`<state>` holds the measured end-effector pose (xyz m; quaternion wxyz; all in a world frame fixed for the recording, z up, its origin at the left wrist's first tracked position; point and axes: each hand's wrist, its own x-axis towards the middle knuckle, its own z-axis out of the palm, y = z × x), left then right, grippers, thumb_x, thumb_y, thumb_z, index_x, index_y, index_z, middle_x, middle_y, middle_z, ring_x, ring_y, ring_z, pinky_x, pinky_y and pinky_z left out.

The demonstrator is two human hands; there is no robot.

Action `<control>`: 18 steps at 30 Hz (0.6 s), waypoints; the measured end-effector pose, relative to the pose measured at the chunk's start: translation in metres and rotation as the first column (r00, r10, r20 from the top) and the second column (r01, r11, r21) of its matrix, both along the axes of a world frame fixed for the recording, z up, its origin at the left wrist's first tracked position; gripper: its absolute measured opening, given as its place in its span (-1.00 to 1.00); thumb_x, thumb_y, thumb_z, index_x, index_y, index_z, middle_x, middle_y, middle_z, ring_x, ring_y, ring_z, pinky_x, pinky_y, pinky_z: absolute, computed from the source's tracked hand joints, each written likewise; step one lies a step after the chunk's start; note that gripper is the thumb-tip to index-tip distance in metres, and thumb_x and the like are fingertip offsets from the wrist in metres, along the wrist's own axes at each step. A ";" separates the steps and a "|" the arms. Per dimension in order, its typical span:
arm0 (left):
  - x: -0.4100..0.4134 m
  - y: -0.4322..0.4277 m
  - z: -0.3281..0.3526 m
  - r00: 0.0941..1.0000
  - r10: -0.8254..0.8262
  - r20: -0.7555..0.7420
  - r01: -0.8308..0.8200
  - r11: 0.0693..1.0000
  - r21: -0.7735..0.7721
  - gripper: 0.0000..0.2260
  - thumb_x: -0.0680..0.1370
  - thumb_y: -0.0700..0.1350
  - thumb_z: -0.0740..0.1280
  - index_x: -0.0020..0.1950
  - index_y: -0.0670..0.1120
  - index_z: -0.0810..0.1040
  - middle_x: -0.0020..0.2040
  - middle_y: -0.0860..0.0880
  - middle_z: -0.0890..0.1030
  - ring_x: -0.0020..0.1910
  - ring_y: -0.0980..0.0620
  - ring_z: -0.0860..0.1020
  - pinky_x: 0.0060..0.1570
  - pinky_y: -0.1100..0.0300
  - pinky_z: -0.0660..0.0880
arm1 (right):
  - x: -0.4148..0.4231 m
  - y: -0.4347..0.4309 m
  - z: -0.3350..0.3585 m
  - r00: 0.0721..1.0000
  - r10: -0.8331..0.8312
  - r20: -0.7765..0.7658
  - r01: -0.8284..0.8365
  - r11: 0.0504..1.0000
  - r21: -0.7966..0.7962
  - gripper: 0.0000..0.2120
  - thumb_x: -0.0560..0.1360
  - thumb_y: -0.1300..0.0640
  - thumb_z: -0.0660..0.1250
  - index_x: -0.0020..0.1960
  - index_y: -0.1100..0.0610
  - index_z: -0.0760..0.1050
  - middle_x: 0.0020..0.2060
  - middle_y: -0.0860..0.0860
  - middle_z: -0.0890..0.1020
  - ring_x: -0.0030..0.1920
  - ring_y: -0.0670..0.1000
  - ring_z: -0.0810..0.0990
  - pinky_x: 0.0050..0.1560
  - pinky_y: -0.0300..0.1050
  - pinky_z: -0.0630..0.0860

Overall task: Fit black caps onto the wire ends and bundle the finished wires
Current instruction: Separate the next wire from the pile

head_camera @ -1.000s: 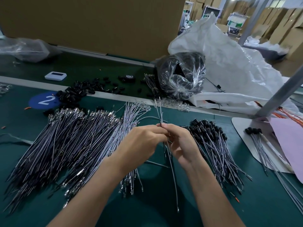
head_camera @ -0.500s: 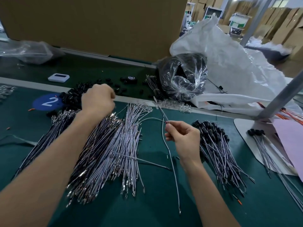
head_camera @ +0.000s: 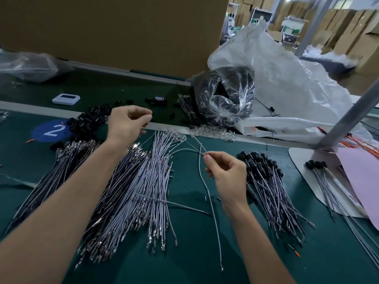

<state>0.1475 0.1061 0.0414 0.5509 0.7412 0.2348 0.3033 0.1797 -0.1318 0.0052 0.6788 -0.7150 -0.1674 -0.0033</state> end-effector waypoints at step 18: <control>-0.020 -0.079 -0.021 0.889 -0.181 0.420 0.417 0.698 -0.583 -0.70 0.48 -0.45 0.28 -0.03 -0.12 0.69 -0.05 -0.04 0.71 -0.03 0.14 0.65 -0.02 0.36 0.54 | 0.006 -0.008 -0.001 0.961 -0.172 0.218 0.181 0.983 -0.024 -0.88 0.48 0.20 0.46 -0.10 -0.02 0.65 -0.21 -0.02 0.68 -0.24 -0.14 0.60 -0.16 -0.29 0.51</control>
